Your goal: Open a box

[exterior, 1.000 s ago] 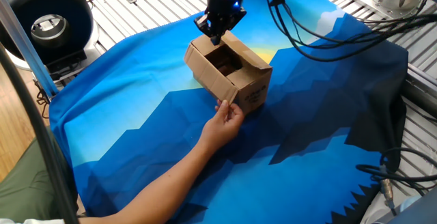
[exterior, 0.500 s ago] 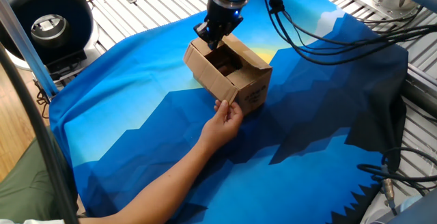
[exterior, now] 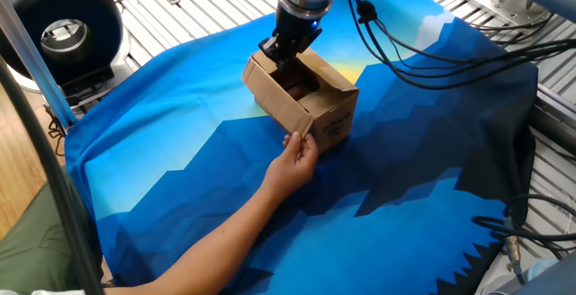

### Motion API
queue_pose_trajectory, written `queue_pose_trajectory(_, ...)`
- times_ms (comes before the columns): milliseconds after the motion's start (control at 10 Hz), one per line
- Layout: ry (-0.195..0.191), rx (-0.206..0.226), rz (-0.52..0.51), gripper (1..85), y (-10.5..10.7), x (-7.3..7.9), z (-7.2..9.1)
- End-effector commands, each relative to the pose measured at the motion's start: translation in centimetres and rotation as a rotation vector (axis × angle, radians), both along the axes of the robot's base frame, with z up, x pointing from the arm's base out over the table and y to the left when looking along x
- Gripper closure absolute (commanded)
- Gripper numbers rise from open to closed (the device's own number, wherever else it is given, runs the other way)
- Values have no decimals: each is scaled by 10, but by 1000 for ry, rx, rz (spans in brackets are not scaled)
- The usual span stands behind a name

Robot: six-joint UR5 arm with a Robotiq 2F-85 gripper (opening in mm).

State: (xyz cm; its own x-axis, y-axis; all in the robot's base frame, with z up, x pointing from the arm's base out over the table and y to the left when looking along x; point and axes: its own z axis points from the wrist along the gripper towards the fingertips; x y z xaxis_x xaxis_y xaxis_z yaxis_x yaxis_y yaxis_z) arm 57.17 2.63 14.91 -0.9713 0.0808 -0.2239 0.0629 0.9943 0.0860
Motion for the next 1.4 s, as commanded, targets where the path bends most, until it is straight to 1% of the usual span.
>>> queue_pose_trajectory(0,31,-2,-28,843,-2,-8,9)
queue_pose_trajectory(100,60,-5,-39,843,-2,-16,16)
queue_pose_trajectory(200,97,-7,-45,843,-2,-25,15)
queue_pose_trajectory(300,109,-8,-39,843,-2,-28,14)
queue_pose_trajectory(400,89,-41,-7,843,-9,-24,15)
queue_pose_trajectory(500,107,-41,-28,843,-10,-28,14)
queue_pose_trajectory(600,104,-49,-30,843,-12,-27,14)
queue_pose_trajectory(700,104,-25,-39,843,-7,-27,14)
queue_pose_trajectory(800,114,-19,-32,843,-5,-27,9)
queue_pose_trajectory(900,125,-40,-18,843,-14,-17,-20)
queue_pose_trajectory(1000,138,-81,-5,843,-25,-16,-34)
queue_pose_trajectory(1100,126,-88,2,843,-28,-15,-40)
queue_pose_trajectory(1200,146,-105,-8,843,-30,-18,-39)
queue_pose_trajectory(1300,172,-161,4,843,-40,-25,-30)
